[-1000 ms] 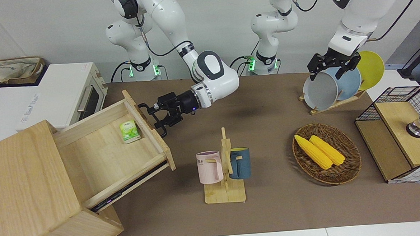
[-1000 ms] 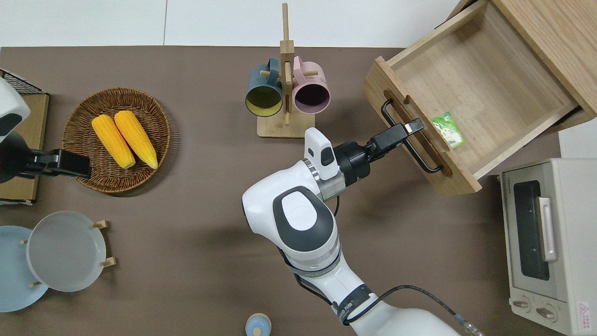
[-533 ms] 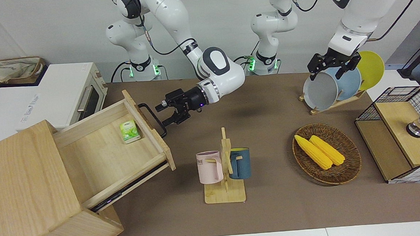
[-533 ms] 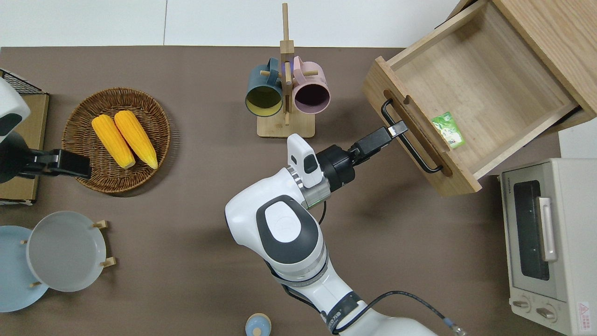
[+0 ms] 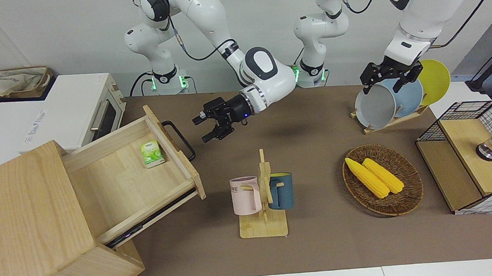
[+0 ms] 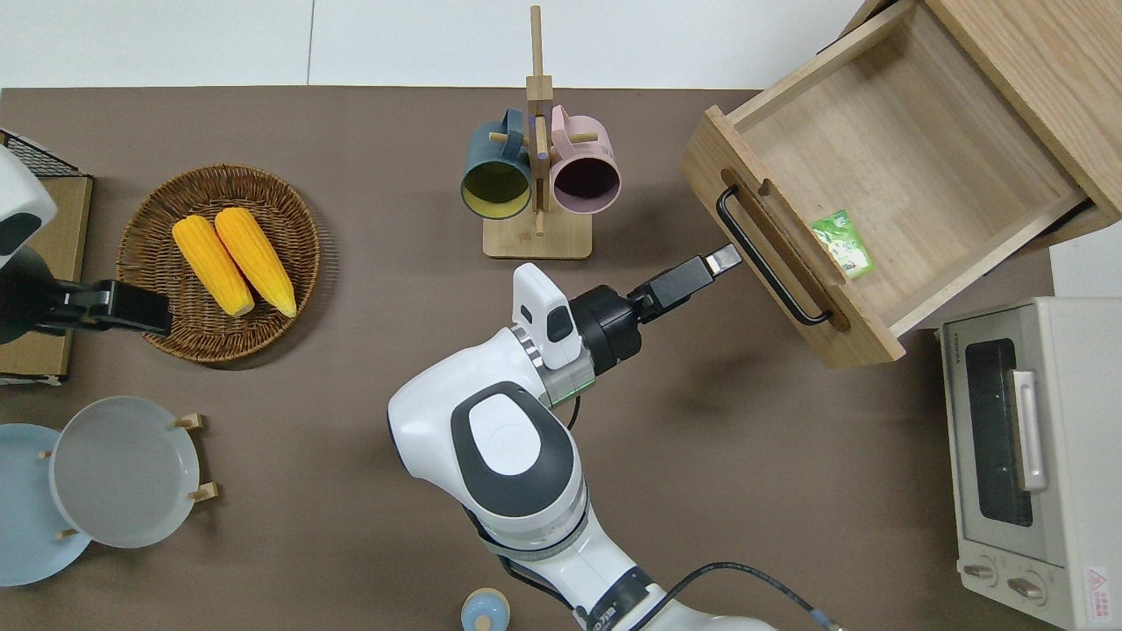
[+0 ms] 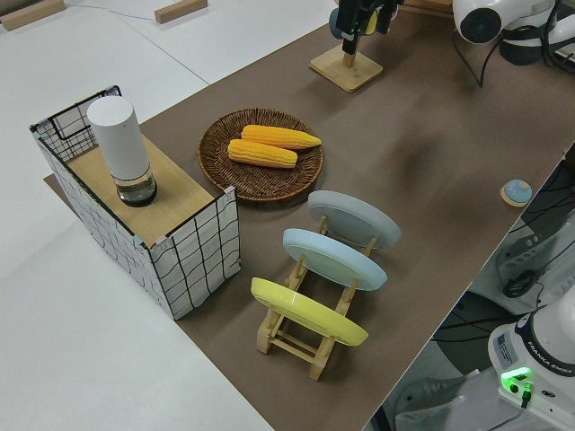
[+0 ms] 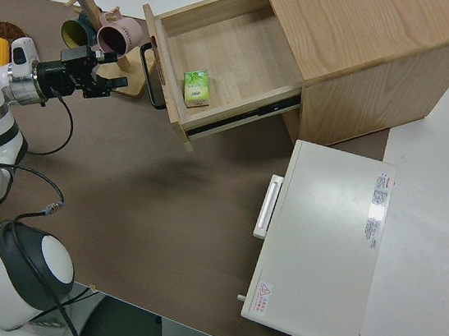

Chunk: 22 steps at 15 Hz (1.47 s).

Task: Slide drawer open with right arm

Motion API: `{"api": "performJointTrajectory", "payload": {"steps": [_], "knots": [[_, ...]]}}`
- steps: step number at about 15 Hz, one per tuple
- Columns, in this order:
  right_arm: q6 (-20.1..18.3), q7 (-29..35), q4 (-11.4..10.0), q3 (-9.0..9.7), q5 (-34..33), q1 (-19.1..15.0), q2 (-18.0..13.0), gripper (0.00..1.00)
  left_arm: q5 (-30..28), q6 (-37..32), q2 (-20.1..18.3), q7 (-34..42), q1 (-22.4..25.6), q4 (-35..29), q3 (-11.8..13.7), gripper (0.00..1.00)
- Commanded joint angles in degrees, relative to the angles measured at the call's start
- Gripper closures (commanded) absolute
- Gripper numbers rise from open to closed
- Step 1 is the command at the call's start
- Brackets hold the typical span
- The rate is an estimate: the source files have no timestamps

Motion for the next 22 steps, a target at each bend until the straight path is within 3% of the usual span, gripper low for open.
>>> {"api": "performJointTrajectory", "payload": {"steps": [1,4,8,15,22], "knots": [[-0.73,0.92,6.79,0.05,7.20,0.06,1.18,0.015,0.98,-1.13,0.65,0.56,0.31,1.49,-0.40,0.01],[-0.55,1.01,8.90,-0.04,10.89,-0.20,0.65,0.015,0.98,-1.13,0.65,0.47,0.31,1.40,-0.40,0.01],[0.32,0.84,9.26,-0.04,14.93,-1.17,-1.45,0.015,0.98,-1.13,0.65,0.56,0.31,1.40,-0.40,0.01],[4.46,0.22,9.26,-0.04,28.20,-6.87,-9.18,0.015,0.98,-1.13,0.65,0.56,0.31,1.49,-0.40,0.01],[10.17,-3.02,9.17,-0.30,43.93,-15.83,-16.39,0.015,0.98,-1.13,0.65,0.56,0.31,1.40,-0.40,0.01]]}}
